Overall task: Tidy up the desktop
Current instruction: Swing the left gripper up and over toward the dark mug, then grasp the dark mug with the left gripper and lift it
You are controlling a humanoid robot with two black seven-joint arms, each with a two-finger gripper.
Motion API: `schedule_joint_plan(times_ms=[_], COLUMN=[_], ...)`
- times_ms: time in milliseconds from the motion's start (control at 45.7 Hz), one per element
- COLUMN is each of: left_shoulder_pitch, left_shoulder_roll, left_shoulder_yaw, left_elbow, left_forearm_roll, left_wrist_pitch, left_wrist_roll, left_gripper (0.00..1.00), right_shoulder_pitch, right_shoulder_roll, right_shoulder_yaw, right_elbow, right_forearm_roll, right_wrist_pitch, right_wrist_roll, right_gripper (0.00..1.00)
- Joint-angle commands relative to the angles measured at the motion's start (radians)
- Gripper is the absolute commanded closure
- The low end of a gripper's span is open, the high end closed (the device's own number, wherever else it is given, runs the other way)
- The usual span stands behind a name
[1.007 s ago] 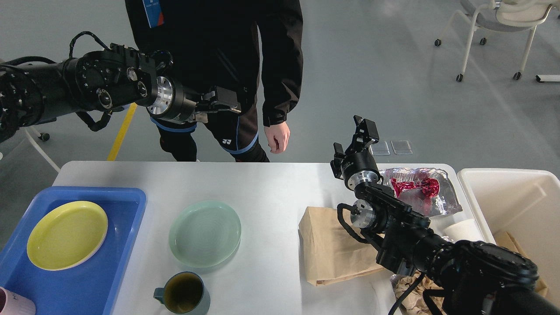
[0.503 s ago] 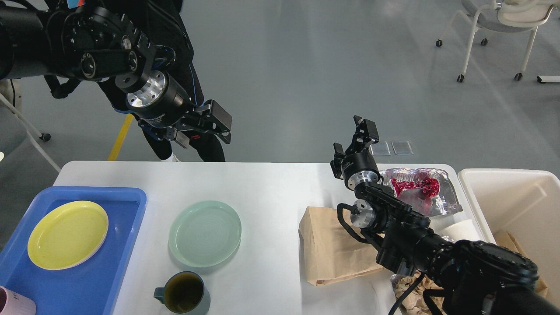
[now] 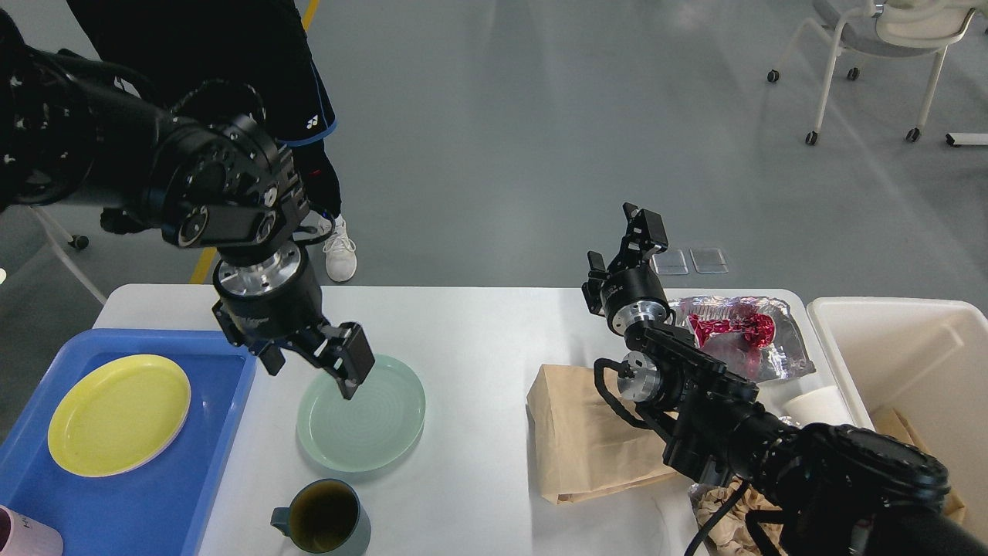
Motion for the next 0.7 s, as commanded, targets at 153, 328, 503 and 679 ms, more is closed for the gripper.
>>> schedule_joint_plan(times_ms=[153,328,503,679], left_shoulder_pitch=[0.072,0.169,0.249,0.304], left_shoulder_roll=[0.003,0.003,-0.003,-0.022], left_shoulder_yaw=[0.0,0.016,0.014,0.007], left_elbow=[-0.21,-0.21,-0.208,-0.206], left_forearm_roll=[0.03,0.021,0.001,-0.04], left_wrist_pitch=[0.189,0.322,0.426,0.54], left_wrist_roll=[0.21,0.244,0.253,0.279], left_gripper=[0.14,0.18,0.18,0.18], right_shoulder_pitch=[0.0,0.0,0.0,0.0], right_shoulder_roll=[-0.001,0.0,0.0,0.0], right_shoulder_yaw=[0.0,0.0,0.0,0.0], right_elbow=[0.0,0.0,0.0,0.0], right_forearm_roll=[0.0,0.0,0.0,0.0], right_wrist_pitch=[0.0,0.0,0.0,0.0], right_wrist_roll=[0.0,0.0,0.0,0.0], right_gripper=[0.0,0.0,0.0,0.0])
